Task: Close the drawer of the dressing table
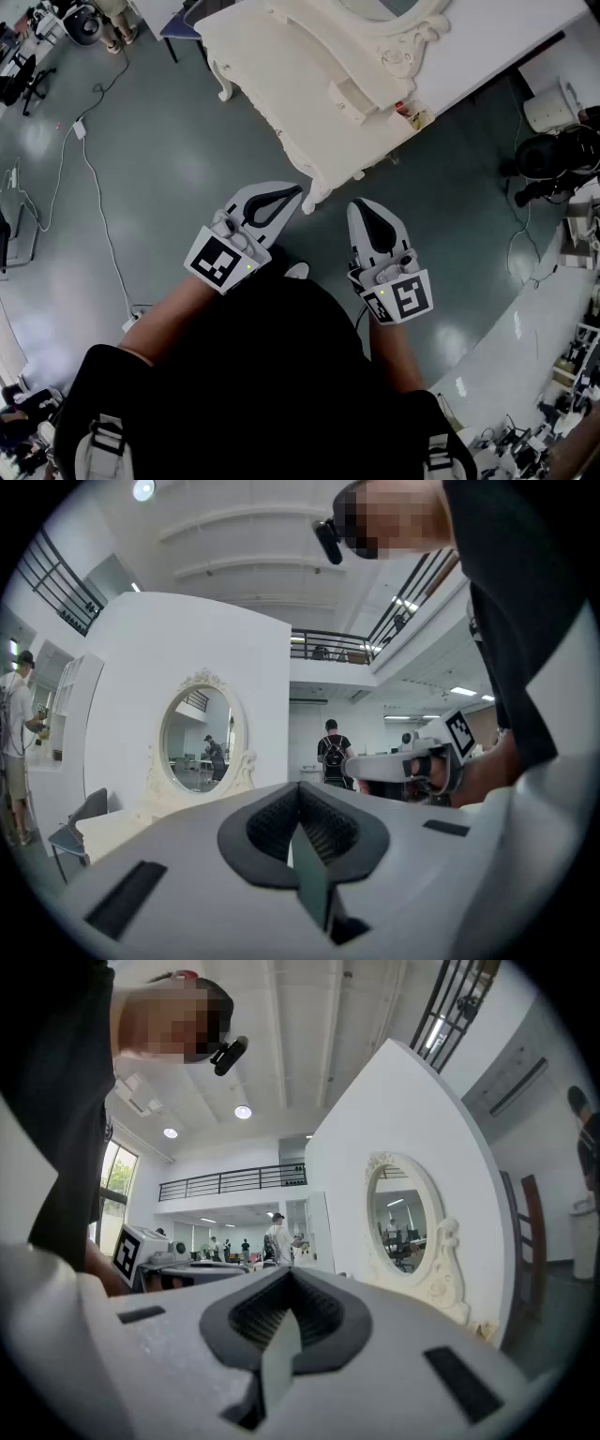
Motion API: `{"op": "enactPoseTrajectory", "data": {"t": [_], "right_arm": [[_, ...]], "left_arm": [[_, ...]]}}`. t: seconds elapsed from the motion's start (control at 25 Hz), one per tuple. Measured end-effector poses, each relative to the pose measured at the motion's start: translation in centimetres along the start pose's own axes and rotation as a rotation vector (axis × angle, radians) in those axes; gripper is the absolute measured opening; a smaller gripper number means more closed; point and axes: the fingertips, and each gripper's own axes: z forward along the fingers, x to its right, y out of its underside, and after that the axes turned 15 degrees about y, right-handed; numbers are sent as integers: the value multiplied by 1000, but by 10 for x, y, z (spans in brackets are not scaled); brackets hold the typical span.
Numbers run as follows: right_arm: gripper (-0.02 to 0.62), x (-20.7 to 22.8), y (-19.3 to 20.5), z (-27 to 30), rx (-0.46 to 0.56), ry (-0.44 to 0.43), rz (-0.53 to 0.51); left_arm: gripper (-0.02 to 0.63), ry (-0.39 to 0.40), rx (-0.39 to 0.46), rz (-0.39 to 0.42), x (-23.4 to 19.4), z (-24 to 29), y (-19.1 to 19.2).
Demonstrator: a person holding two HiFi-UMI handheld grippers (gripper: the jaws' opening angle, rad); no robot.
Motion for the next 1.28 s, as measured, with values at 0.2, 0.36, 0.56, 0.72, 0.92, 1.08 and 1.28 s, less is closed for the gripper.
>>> {"op": "enactPoseTrajectory", "data": {"t": [0.2,0.36,0.56,0.72,0.92,1.08,1.28], "right_arm": [[2,-6,1,-18,-9,-8,0],[2,-6,2,-27,0,-4,-4],[2,-12,1,-41,11,-25,60],[2,-12,8,-38,-25,-2,75],[2,-8,6,-16,-32,28,35],[2,-10,7,10,-45,78,18],[2,-28,12,42,-62,140,26]], "left_arm": [[-6,-19,-2,-2,15,-10,-2],[-6,-16,-7,20,24,-12,-4],[-6,-3,-18,27,38,-11,-8],[-6,3,-29,34,39,-13,-10],[-6,38,-32,27,19,-10,-9],[-6,93,-34,18,-6,-11,-9],[-6,175,-33,14,-39,-21,-9]]}}
